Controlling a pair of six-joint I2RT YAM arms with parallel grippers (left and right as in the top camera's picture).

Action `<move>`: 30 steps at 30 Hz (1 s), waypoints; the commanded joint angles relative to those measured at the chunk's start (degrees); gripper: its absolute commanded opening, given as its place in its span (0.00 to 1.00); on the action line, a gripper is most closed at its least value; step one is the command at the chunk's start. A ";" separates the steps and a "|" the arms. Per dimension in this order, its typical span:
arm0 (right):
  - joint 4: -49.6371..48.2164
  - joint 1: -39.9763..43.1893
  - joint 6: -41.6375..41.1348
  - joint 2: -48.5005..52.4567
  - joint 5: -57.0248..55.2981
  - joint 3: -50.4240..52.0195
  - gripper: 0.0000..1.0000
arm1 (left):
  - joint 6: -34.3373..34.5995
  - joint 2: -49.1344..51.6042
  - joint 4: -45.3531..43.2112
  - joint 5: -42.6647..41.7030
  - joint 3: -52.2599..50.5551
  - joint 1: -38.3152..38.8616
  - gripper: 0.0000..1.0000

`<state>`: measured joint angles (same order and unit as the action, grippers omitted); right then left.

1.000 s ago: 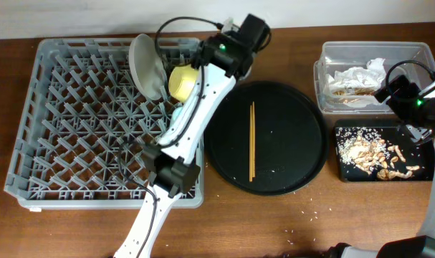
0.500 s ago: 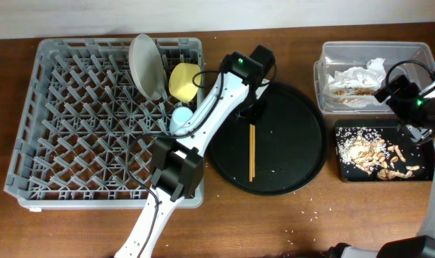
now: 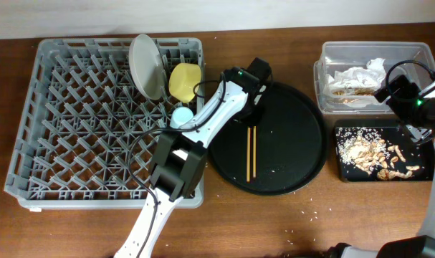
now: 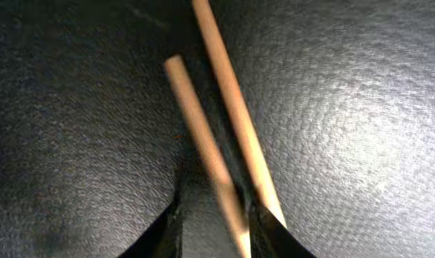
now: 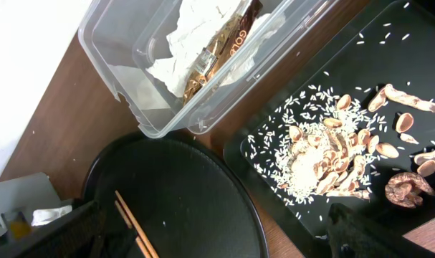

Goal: Sort waste into correct bins and load items into the dishwasher rack

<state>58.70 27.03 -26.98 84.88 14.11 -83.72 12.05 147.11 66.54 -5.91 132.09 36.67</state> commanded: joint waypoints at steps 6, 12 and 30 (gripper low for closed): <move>0.04 0.22 0.13 -0.02 0.28 -1.20 0.98 | 4.42 1.09 1.68 7.63 -1.55 1.20 0.23; 0.04 0.22 0.13 -0.02 0.28 -1.20 0.98 | 4.44 1.05 1.79 7.85 -0.28 1.90 0.01; 0.04 0.22 0.13 -0.02 0.28 -1.20 0.98 | -0.57 -5.16 30.18 12.83 42.77 -6.45 0.00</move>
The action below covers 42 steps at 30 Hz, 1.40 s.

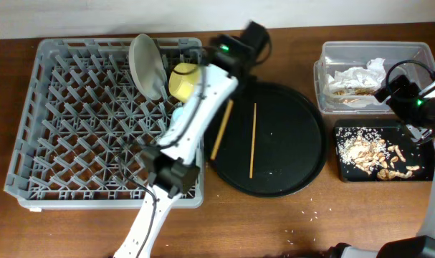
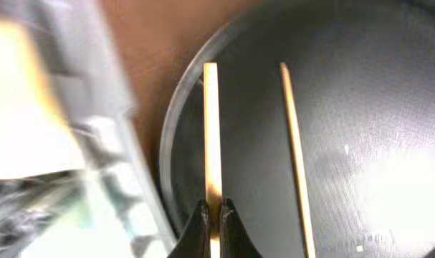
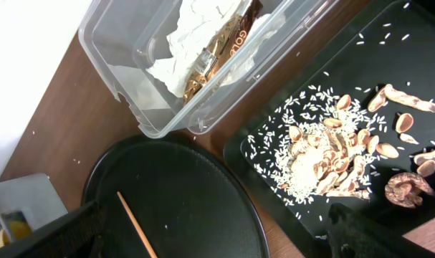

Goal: Sort waste into correct bins and load items into the dishwasher rack

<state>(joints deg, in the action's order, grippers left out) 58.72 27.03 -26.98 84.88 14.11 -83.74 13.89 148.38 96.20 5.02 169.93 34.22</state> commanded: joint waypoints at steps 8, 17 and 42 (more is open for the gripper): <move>0.02 0.22 0.13 -0.02 0.28 -1.18 0.98 | 3.17 -33.40 0.28 9.75 -28.85 -15.52 0.01; 0.02 0.22 0.13 -0.02 0.28 -1.18 0.99 | 3.19 -34.34 -23.15 12.44 -62.97 -18.45 0.01; 0.02 0.22 0.13 -0.02 0.28 -1.18 0.98 | 6.25 -22.21 -43.28 -3.98 -61.35 4.66 0.41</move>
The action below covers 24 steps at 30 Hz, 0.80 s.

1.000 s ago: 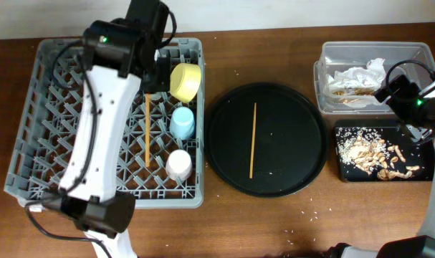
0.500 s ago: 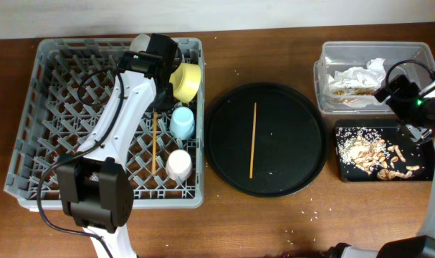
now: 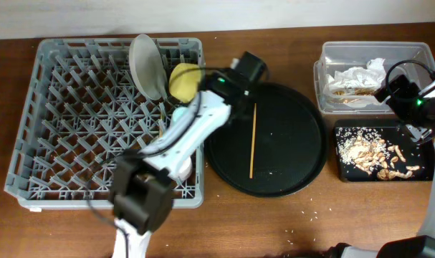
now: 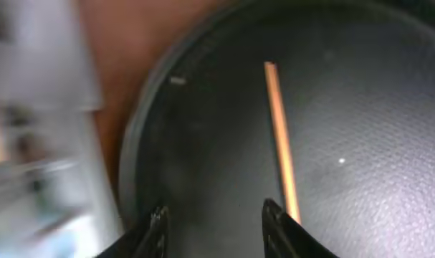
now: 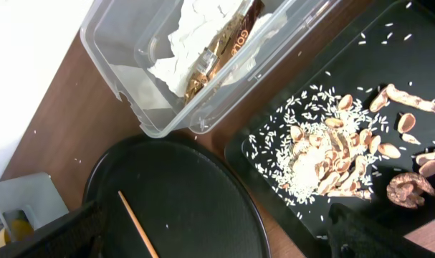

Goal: Sort waste into correct bins and load items into the dishwasher rack
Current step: 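Grasp the second wooden chopstick with the left gripper, then place the second chopstick in the rack with the left gripper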

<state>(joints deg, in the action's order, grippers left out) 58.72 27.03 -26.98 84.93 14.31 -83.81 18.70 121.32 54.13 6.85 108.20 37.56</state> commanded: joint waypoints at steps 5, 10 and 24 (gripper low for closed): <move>0.02 0.22 0.13 -0.07 0.09 -1.11 0.98 | 1.44 10.56 -3.56 -7.10 0.37 4.04 0.37; 0.02 0.22 0.13 -0.07 0.09 -1.11 0.99 | 1.44 12.74 -4.22 -7.08 0.39 4.35 0.33; 0.02 0.22 0.13 -0.07 0.09 -1.11 0.98 | 0.98 14.45 -4.02 -0.39 0.39 7.54 0.10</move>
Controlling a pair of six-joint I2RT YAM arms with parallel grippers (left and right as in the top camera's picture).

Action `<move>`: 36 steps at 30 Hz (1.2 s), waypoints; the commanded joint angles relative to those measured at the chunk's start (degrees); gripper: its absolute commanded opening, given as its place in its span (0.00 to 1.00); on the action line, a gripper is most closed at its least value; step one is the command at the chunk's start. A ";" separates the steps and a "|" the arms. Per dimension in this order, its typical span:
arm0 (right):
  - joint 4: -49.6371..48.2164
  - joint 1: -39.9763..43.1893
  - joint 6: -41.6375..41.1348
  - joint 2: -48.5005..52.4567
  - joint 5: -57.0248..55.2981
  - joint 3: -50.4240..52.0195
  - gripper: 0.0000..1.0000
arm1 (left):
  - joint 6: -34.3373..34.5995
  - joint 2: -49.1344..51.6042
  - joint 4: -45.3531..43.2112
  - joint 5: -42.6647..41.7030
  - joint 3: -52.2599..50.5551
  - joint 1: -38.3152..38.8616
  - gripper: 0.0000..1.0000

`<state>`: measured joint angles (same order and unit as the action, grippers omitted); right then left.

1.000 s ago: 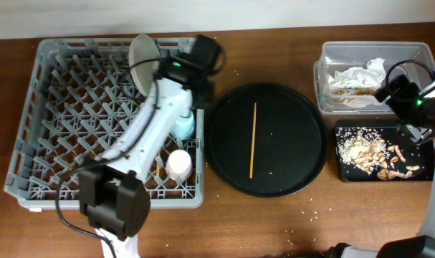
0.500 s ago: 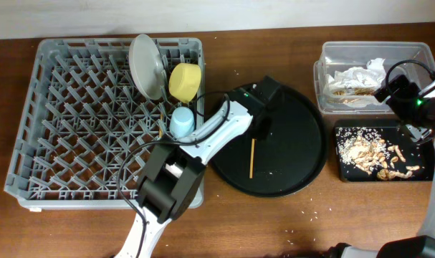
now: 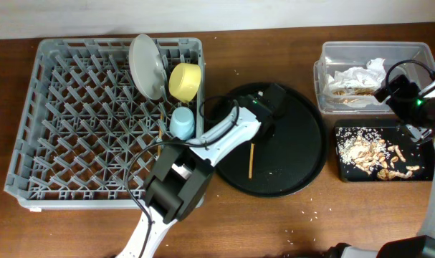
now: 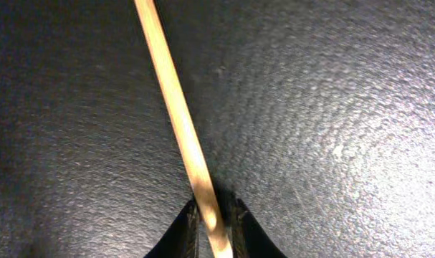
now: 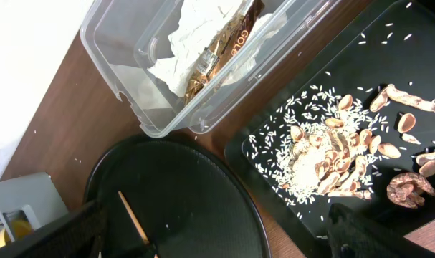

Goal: Sort waste into correct bins and load items into the dishwasher rack
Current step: 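Place the second chopstick in the rack with the left gripper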

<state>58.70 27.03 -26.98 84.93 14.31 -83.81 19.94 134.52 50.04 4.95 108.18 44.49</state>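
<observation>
One wooden chopstick [image 4: 175, 122] lies on the round black tray [image 3: 296, 161]. My left gripper [image 4: 213, 233] is down on the tray and shut on the chopstick's far end; in the overhead view the rest of the chopstick [image 3: 251, 161] sticks out below the gripper. A grey dishwasher rack [image 3: 31, 143] at the left holds a grey plate [image 3: 144, 64], a yellow cup [image 3: 185, 80] and a light blue cup [image 3: 181, 123]. A thin wooden stick [image 3: 160, 122] stands among the tines beside the blue cup. My right gripper [image 5: 213, 215] hangs open near the bins, holding nothing.
A clear bin [image 3: 418, 54] with crumpled paper and a wrapper stands at the far right. In front of it a black rectangular tray [image 3: 346, 172] holds rice and food scraps. A few rice grains dot the table in front of the round tray.
My left gripper was open and empty over the tray's left part, with the chopstick ahead of it. Now it is down on the tray and shut on that chopstick. The right arm has not moved.
Two chopsticks lay on the round tray with my left gripper down over them. Then it held one chopstick near the rack's edge while the other stayed on the tray. Later it was open and empty above the tray. Now it is shut on the remaining chopstick.
</observation>
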 commanded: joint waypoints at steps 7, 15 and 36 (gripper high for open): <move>0.04 0.22 0.13 -0.07 0.09 -1.11 0.99 | -3.10 -2.40 13.25 9.05 14.49 -0.70 0.00; 0.04 0.22 0.13 -0.07 0.09 -1.11 0.98 | 3.63 -18.16 42.21 16.50 29.94 -13.49 0.00; 0.04 0.22 0.13 -0.07 0.09 -1.11 0.99 | -6.14 -24.83 21.81 12.35 -4.31 -27.36 0.39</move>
<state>58.70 27.03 -27.00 84.93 14.48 -83.81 15.31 115.50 70.46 18.79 98.89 16.16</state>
